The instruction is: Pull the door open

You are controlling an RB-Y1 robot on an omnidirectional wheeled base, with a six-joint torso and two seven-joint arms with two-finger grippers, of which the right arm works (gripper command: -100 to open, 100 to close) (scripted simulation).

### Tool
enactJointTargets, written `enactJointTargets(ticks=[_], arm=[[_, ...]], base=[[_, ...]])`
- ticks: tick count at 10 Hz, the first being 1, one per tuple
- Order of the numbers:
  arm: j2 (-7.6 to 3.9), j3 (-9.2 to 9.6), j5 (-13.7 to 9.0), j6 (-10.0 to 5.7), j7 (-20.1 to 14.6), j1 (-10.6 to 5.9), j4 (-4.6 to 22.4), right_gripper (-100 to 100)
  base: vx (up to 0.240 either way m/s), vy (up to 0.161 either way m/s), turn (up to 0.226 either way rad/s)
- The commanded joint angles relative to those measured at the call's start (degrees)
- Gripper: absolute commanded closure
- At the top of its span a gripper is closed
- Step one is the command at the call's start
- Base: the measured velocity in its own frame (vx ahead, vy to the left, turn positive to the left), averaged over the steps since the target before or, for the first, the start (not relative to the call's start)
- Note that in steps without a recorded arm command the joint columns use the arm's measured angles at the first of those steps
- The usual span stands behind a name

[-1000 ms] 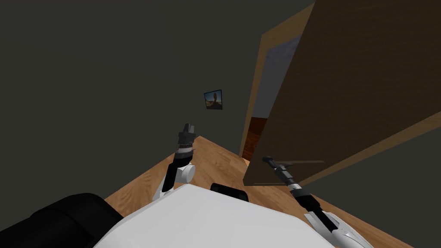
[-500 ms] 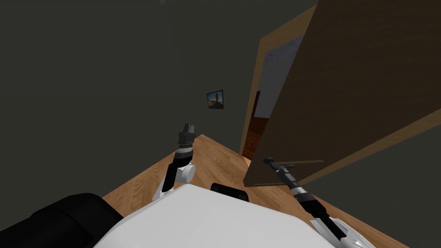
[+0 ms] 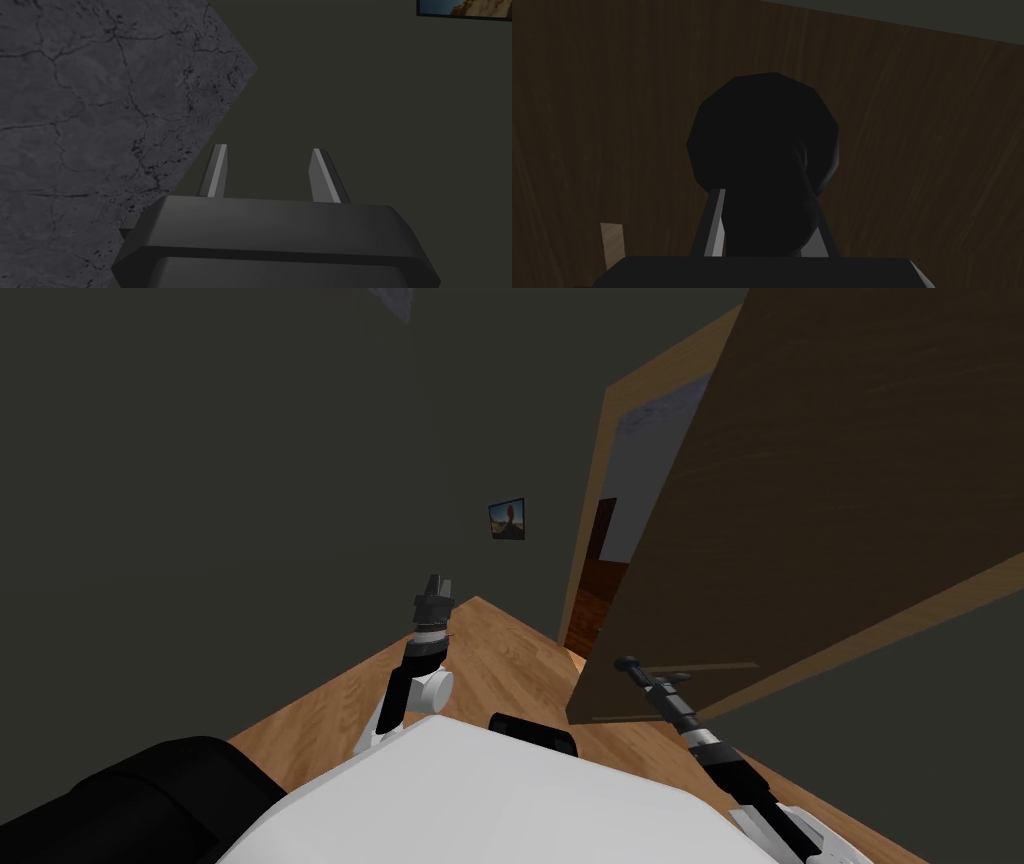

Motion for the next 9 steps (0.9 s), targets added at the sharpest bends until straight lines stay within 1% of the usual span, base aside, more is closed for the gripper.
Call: enactJointTargets(ticks=[1,2,3,4,5,6,7,8,9], arm=[[-0.16,0.0,0.0,-1.3,0.0,-0.23,1.7,100],[-0.16,0.0,0.0,-1.3,0.0,-0.23,1.7,100],[-0.55,-0.02,-0.2,-2.33,-0.1,0.28,2.2,100],[-0.68,-0.03,-0.3,-2.68,-0.1,0.46,2.4,100],[-0.94,-0.04,-0.4,-3.37,-0.2,0.79,2.7,100],[-0.94,-0.04,-0.4,-3.37,-0.2,0.79,2.7,100],[-1.07,-0.04,-0.4,-3.7,-0.2,0.96,2.9,100],[-1.41,-0.06,-0.6,-4.59,-0.3,1.4,3.3,100],[-1.51,-0.06,-0.6,-4.84,-0.3,1.52,3.4,100]], base=[[-0.075,-0.049,0.045],[-0.052,-0.028,0.022],[-0.13,-0.067,0.191],[-0.161,-0.123,0.212],[-0.174,-0.115,0.219],[-0.137,-0.066,0.089],[-0.093,-0.036,0.054],[-0.18,-0.076,0.197],[-0.185,-0.096,0.165]])
